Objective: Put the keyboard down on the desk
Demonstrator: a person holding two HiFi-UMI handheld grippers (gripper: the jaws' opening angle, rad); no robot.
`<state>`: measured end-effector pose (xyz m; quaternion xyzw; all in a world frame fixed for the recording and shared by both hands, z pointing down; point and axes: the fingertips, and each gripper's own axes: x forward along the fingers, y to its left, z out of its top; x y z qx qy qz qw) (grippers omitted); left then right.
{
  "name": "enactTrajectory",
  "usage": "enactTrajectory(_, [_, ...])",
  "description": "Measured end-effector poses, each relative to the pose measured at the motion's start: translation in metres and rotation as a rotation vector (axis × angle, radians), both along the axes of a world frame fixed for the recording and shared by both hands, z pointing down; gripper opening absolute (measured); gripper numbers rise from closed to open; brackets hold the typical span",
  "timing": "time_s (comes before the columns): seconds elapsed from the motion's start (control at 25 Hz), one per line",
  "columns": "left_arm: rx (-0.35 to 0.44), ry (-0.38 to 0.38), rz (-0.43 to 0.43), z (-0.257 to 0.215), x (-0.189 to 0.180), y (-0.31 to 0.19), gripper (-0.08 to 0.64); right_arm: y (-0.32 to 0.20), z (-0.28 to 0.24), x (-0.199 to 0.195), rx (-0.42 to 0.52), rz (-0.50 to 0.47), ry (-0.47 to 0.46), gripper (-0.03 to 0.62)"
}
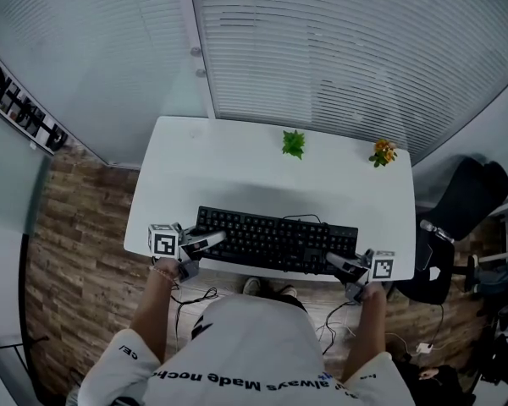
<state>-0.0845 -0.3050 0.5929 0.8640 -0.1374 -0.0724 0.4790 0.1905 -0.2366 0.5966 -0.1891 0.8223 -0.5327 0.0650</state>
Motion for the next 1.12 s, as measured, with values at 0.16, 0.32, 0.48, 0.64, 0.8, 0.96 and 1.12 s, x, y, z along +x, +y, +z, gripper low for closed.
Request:
enactTrajectory(0.16, [-0.005, -0.017, -0.007, 0.011, 0.001, -0.002, 0.176, -0.003, 0.010, 0.005, -0.004, 0.020, 0.032, 0.163])
enactTrajectory(0.32, [-0.029, -0.044, -0.037, 0.026, -0.004, -0.007, 0.193, -0.012, 0.017, 0.001, 0.023, 0.036, 0.097, 0.175])
enactTrajectory(0.48, [-0.036, -0.083, -0.070, 0.041, -0.004, -0.010, 0.211, -0.017, 0.031, 0.005, 0.002, 0.079, 0.151, 0.201])
enactTrajectory(0.64, [-0.040, -0.143, -0.114, 0.059, -0.008, -0.015, 0.245, -0.023, 0.045, 0.004, 0.000, 0.109, 0.200, 0.227])
enactTrajectory(0.8, [-0.049, -0.197, -0.144, 0.080, -0.009, -0.023, 0.268, -0.033, 0.068, 0.014, -0.001, 0.163, 0.294, 0.266])
enactTrajectory(0.96, [-0.056, -0.254, -0.176, 0.094, -0.009, -0.031, 0.300, -0.039, 0.081, 0.015, -0.021, 0.197, 0.339, 0.296])
enactTrajectory(1.12, [-0.060, -0.302, -0.207, 0.109, -0.010, -0.039, 0.322, -0.044, 0.099, 0.019, -0.050, 0.229, 0.385, 0.322])
